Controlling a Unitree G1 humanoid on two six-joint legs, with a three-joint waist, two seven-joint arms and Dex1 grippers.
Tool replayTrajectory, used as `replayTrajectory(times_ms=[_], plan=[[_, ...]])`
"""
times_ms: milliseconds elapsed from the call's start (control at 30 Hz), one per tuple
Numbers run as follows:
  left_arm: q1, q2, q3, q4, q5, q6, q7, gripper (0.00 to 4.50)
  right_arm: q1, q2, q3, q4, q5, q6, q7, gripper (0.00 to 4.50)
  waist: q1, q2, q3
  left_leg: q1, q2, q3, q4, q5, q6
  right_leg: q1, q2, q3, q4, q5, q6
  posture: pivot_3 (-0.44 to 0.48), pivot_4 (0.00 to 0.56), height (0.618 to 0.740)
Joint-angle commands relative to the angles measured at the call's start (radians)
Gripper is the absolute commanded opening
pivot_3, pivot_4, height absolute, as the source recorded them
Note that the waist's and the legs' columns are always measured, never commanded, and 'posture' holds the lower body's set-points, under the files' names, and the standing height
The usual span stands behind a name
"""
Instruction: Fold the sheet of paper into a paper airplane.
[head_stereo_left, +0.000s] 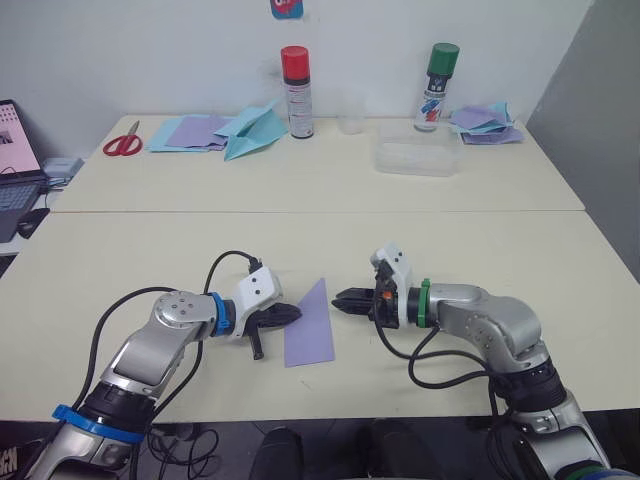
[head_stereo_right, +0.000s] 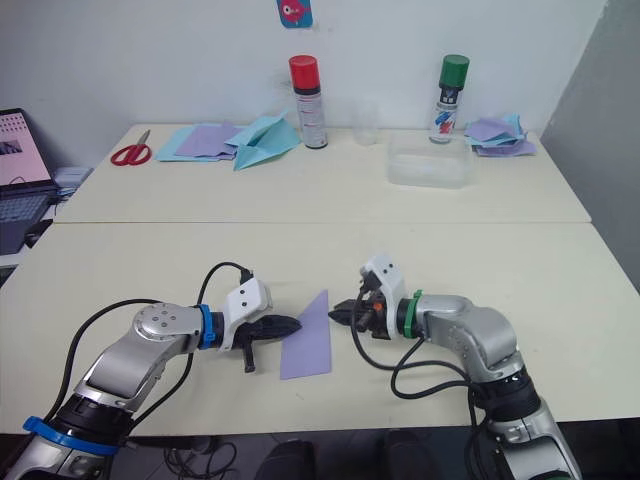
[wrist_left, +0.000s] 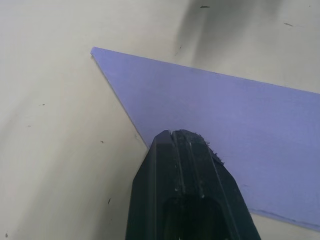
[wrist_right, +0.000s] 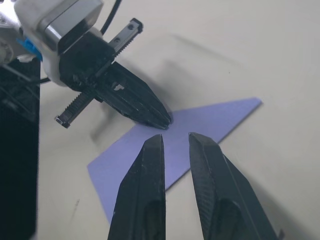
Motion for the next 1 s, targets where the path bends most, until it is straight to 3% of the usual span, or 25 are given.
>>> replayTrajectory(times_ms=[33,367,600,1000], plan=[[0.034,0.003,-0.047,0.059,0.053,0.019,0.001,0.00,-0.005,0.036,0.046,0.095,-0.089,-0.223,0.027,0.05,0.000,0.000,0.000,0.000,0.000,0.000,0.000,0.000,0.000,0.000,0.000,0.000,0.000,0.000,0.000,0.000,0.150,0.740],[0.040,0.003,-0.049,0.051,0.059,0.020,0.006,0.00,-0.105,0.217,0.034,0.444,-0.228,-0.426,-0.075,0.05,0.002,0.000,0.000,0.000,0.000,0.001,0.001,0.000,0.000,0.001,0.000,0.001,0.000,0.000,0.000,0.000,0.150,0.740],[0.044,0.004,-0.051,0.042,0.061,0.022,0.004,0.00,-0.157,0.235,0.012,0.597,-0.268,-0.480,-0.062,0.05,0.002,0.000,0.000,0.000,0.000,0.001,0.000,0.000,0.000,0.001,0.000,0.001,0.001,0.000,0.000,0.000,0.150,0.740],[0.050,0.008,-0.057,0.050,0.090,-0.007,-0.004,0.00,-0.018,0.088,0.227,0.436,-0.374,-0.457,0.198,0.05,-0.001,0.004,-0.008,0.008,0.000,0.001,0.000,0.000,0.000,0.006,0.000,0.002,0.002,-0.001,0.000,0.000,0.150,0.740]])
